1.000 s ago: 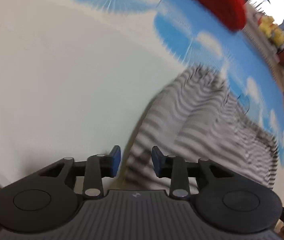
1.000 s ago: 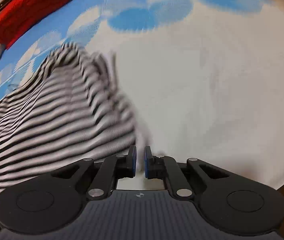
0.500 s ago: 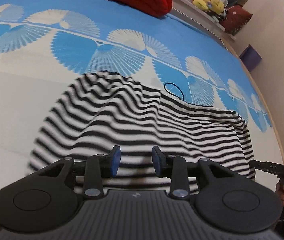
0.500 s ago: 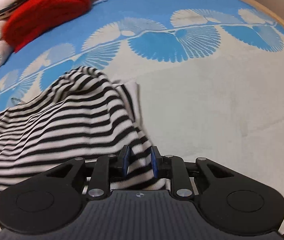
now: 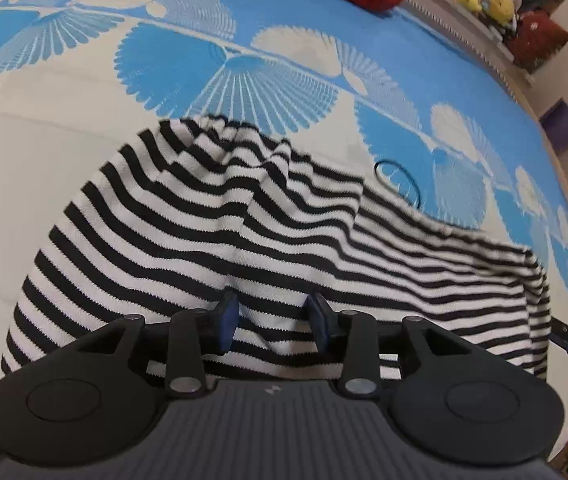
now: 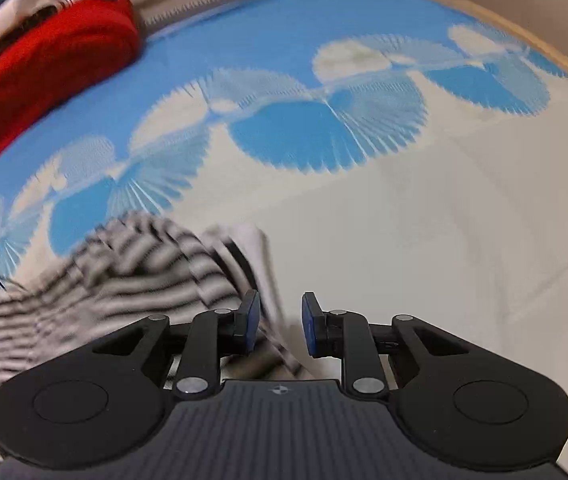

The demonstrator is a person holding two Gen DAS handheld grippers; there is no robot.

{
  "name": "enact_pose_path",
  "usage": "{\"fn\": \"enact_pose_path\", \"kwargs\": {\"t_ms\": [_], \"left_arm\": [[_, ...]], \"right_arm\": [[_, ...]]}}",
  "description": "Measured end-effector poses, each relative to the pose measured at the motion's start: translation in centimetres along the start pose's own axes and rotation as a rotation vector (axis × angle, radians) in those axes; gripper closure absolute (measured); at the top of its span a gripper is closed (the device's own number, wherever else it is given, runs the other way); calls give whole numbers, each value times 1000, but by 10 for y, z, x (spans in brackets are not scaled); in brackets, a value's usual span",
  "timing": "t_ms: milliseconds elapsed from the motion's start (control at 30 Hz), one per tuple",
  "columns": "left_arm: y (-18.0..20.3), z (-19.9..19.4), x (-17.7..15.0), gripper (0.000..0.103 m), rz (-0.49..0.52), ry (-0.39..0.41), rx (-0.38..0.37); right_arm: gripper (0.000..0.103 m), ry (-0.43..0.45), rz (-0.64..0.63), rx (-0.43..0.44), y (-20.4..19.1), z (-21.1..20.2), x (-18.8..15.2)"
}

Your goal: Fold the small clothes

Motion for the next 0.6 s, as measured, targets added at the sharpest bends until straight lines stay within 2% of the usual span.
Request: {"fn": "enact_pose_path", "kwargs": {"t_ms": [67, 167, 200, 267, 367, 400, 467, 533, 600], "left_arm": [[2, -10, 0, 61, 16, 31, -3], [6, -26, -1, 61, 69, 82, 0], [8, -31, -3, 61, 85, 92, -2], [10, -39, -6, 61, 119, 103, -11], [13, -46, -13, 61, 176, 105, -15], [12, -49, -16, 61, 194, 105, -15], [9, -53, -18, 61, 201, 106, -17], [3, -59, -21, 61, 180, 107, -31], [-3, -66, -23, 61, 146, 109, -51]], "right_arm": [[61, 5, -42, 1, -13, 10, 5], [63, 16, -70, -31, -20, 26, 10], [79, 30, -54, -30, -20, 29, 14], [103, 52, 33, -37, -9, 36, 21], [103, 50, 179, -145, 21, 42, 20], [99, 45, 213, -162, 28, 41, 19], [99, 56, 244, -159, 33, 32, 19], [95, 93, 208, -128, 24, 12, 21], [75, 144, 146, -98, 12, -15, 22]]}}
Point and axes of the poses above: each gripper's, at about its wrist camera, not at the fingertips, and z roughly the way its jaws point, y to its right, x to its top, the point moved 10 cm from there along z, roughly the way its jaws point, and after that the axes turned 5 degrees about -y, right-handed, at the moved point
